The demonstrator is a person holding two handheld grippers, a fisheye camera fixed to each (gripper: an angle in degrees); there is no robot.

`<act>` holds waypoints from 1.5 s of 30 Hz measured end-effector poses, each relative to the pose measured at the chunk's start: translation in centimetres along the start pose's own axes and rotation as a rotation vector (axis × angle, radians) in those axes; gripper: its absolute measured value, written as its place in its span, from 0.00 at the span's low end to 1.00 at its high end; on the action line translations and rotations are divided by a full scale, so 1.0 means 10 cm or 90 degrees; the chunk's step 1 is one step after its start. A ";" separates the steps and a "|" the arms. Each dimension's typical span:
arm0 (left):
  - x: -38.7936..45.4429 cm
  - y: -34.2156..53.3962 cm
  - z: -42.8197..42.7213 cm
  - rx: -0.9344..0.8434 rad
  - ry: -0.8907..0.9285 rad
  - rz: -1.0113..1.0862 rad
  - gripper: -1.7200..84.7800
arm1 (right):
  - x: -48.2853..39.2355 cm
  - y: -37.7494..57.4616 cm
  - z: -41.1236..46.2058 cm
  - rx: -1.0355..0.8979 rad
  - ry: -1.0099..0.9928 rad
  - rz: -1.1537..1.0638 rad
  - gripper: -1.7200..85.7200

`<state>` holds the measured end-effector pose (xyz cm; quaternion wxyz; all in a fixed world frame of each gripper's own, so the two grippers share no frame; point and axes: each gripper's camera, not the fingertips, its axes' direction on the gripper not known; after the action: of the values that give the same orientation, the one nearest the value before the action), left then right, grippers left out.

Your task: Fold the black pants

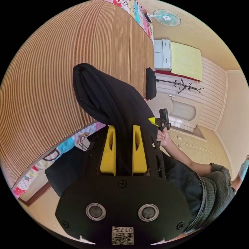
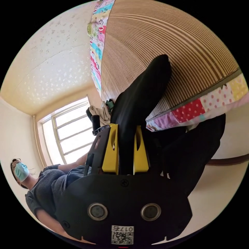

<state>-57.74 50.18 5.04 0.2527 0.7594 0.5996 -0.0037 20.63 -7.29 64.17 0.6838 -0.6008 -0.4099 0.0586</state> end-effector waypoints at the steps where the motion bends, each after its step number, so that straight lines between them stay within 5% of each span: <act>1: 0.18 -0.17 0.17 -0.004 0.004 0.012 0.13 | -0.01 -0.03 -0.14 0.007 0.006 -0.006 0.12; 12: 2.45 -1.99 2.08 0.012 0.074 0.143 0.14 | -0.78 -0.89 -3.46 0.152 0.236 -0.188 0.11; 17: 3.09 -2.55 2.95 -0.106 0.000 0.212 0.16 | -0.66 -1.38 -4.24 0.212 0.451 -0.062 0.14; 22: 2.20 -2.22 3.27 -0.265 -0.121 0.122 0.08 | 0.27 -1.53 -4.08 0.186 0.519 0.183 0.11; 28: 0.11 -0.61 2.21 -0.314 -0.294 -0.186 0.08 | 1.55 -0.87 -2.69 0.103 0.331 0.378 0.04; 33: -0.74 1.30 0.76 -0.106 -0.276 -0.521 0.07 | 1.92 -0.25 -1.46 -0.025 0.243 0.518 0.03; 35: -0.80 2.19 0.28 0.116 -0.197 -0.644 0.07 | 1.87 -0.28 -1.22 -0.042 0.225 0.521 0.03; 38: -0.77 3.02 0.23 0.384 -0.052 -0.682 0.06 | 1.68 -0.65 -0.92 -0.062 0.230 0.479 0.02; 45: -0.53 3.65 0.50 0.612 -0.004 -0.602 0.03 | 0.52 -2.14 -0.36 0.013 0.198 0.242 0.02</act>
<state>-24.48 37.80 16.12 -0.1408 0.4431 0.7985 -0.3825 17.46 -12.90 85.58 0.7212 -0.6622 -0.1788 0.0971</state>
